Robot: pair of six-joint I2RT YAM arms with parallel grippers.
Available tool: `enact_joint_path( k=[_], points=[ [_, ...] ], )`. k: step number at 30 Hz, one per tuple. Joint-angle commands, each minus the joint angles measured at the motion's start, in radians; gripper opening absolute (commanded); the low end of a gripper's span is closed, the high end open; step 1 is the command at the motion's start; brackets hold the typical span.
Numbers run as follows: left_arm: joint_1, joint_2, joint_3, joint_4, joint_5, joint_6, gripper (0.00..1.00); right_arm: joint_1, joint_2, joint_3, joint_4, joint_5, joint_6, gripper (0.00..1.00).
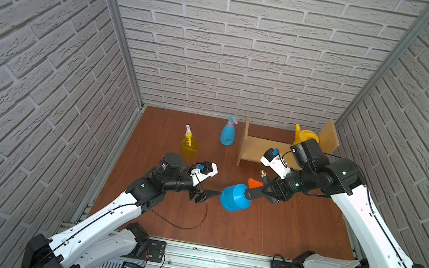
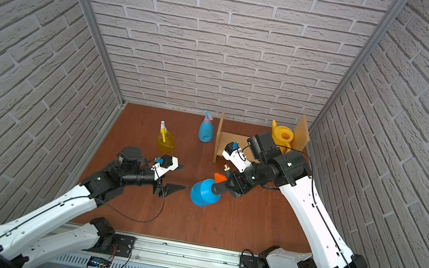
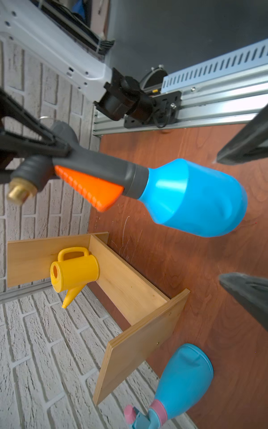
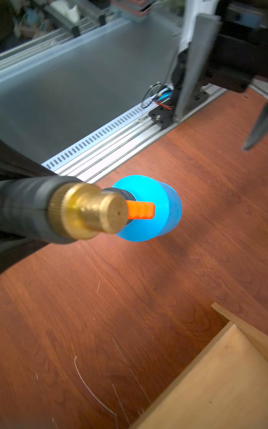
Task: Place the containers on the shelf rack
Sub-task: 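Pick up a container from the center of the board.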
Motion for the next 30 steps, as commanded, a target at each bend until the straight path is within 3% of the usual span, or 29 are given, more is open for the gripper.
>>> enact_joint_path(
  k=[1, 9, 18, 26, 30],
  points=[
    [-0.012, 0.078, -0.005, 0.283, 0.069, -0.174, 0.78, 0.017, -0.014, 0.013, -0.047, 0.017, -0.251, 0.03],
    [-0.146, 0.286, 0.113, 0.342, 0.176, -0.212, 0.77, 0.035, -0.078, 0.002, 0.011, -0.042, -0.428, 0.03],
    [-0.201, 0.362, 0.196, 0.371, 0.186, -0.235, 0.68, 0.037, -0.115, -0.023, 0.069, -0.125, -0.454, 0.04],
    [-0.207, 0.365, 0.243, 0.324, 0.251, -0.238, 0.37, 0.037, -0.113, -0.017, 0.076, -0.143, -0.477, 0.04],
    [-0.208, 0.363, 0.256, 0.291, 0.281, -0.227, 0.13, 0.038, -0.105, -0.017, 0.072, -0.171, -0.486, 0.03]
  ],
)
